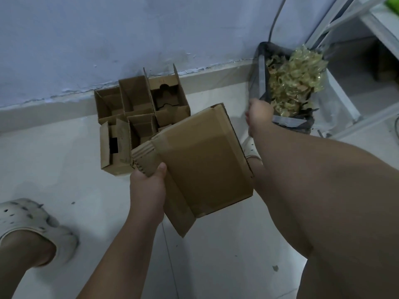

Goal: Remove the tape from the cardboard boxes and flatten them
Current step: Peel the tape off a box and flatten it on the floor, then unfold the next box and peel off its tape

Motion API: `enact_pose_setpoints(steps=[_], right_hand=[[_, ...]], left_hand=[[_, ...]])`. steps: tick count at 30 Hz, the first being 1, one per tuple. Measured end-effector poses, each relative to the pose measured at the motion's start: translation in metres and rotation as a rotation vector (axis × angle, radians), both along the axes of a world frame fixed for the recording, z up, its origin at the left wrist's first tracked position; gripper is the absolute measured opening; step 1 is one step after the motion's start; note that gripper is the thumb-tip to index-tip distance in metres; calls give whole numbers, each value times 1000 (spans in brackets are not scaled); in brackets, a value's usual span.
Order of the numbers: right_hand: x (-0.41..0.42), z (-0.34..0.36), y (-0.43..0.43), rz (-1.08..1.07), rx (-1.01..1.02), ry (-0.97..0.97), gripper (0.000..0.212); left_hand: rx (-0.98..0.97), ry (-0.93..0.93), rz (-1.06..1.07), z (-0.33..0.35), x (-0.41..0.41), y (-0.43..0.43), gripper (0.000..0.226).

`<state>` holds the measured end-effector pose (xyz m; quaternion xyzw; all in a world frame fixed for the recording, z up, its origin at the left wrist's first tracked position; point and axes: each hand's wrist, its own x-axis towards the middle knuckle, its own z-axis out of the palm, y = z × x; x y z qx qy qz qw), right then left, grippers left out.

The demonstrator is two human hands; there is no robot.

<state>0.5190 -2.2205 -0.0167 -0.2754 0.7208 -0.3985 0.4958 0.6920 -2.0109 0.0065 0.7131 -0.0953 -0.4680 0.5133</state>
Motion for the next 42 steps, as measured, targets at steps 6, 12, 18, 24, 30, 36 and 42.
enact_pose_setpoints(steps=[6, 12, 18, 24, 30, 36, 42], right_hand=[[25, -18, 36, 202, 76, -93, 13], [42, -3, 73, 439, 91, -12, 25], [67, 15, 121, 676, 2, 151, 44], [64, 30, 156, 733, 241, -133, 71], [60, 40, 168, 774, 13, 23, 65], [59, 43, 172, 789, -123, 164, 60], [56, 47, 172, 715, -13, 113, 72]], left_hand=[[-17, 61, 96, -2, 16, 4, 12], [-34, 61, 123, 11, 32, 13, 16], [-104, 84, 4, 35, 49, 29, 40], [-246, 73, -264, 51, 71, 52, 30], [-390, 586, -167, 48, 78, 64, 44], [-82, 849, -65, 28, 95, 78, 75], [-21, 747, -230, 30, 96, 83, 36]])
